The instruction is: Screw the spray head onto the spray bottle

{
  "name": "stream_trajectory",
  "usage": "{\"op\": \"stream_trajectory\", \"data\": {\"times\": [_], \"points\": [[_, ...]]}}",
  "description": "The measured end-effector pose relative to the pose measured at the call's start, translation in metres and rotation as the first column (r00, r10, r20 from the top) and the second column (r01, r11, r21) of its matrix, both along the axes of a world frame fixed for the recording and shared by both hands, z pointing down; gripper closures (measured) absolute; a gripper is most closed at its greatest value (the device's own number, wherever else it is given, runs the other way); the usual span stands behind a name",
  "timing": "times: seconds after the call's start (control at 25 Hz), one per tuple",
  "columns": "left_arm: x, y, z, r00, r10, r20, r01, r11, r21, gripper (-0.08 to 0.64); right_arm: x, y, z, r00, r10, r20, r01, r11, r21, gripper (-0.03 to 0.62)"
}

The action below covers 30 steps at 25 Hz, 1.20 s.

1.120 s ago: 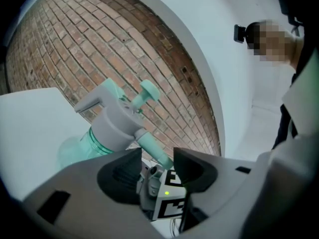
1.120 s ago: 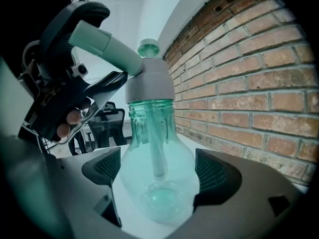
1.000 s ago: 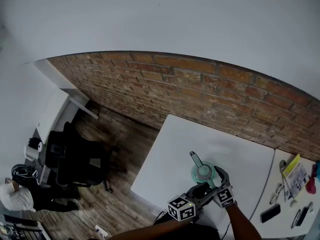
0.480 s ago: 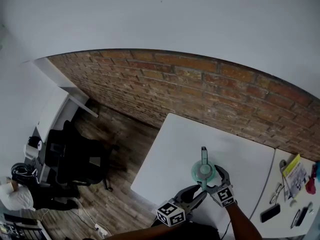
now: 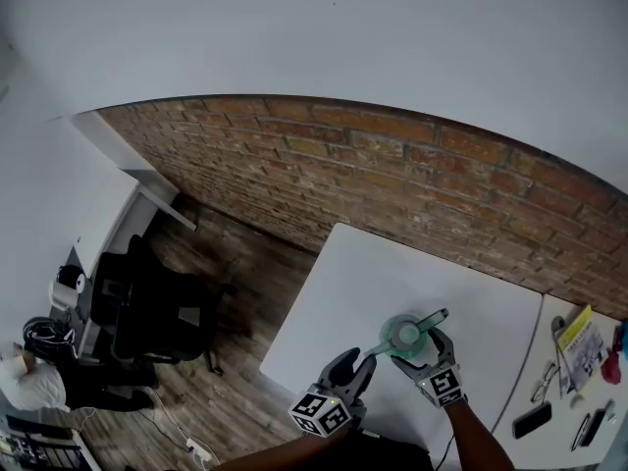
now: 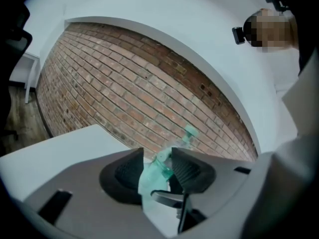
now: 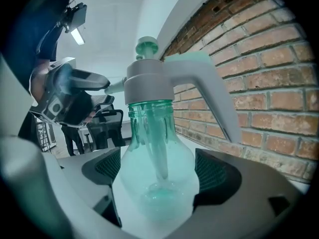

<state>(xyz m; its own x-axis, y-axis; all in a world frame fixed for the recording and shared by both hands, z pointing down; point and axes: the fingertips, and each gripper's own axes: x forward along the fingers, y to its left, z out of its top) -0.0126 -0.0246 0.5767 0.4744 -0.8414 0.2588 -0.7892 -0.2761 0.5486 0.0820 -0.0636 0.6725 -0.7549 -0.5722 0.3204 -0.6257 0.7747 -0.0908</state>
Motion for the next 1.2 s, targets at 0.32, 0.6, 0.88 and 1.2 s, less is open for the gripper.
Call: {"op": "stream_trajectory", "data": {"times": [0.32, 0.6, 0.88, 1.2], "points": [[-0.012, -0.052, -0.01, 0.998, -0.043, 0.041, 0.041, 0.998, 0.054, 0.388, 0.003, -0.007, -0.003, 0.998, 0.057, 0.035, -0.057, 0.998, -0.014, 0.124], [-0.022, -0.042, -0.004, 0.997, -0.081, 0.008, 0.081, 0.997, 0.019, 0.388, -0.001, 0.008, -0.003, 1.0, 0.001, -0.011, -0.001, 1.0, -0.011, 0.123], [-0.026, -0.032, 0.003, 0.998, -0.067, -0.016, 0.067, 0.998, 0.019, 0.388, 0.03, 0.06, -0.032, 1.0, 0.001, 0.017, -0.001, 1.0, -0.013, 0.124], [0.014, -0.009, 0.041, 0.969, 0.139, 0.202, -0.16, 0.983, 0.093, 0.466, 0.089, 0.028, -0.105, 0.991, 0.134, 0.028, -0.137, 0.983, 0.119, 0.129]]}}
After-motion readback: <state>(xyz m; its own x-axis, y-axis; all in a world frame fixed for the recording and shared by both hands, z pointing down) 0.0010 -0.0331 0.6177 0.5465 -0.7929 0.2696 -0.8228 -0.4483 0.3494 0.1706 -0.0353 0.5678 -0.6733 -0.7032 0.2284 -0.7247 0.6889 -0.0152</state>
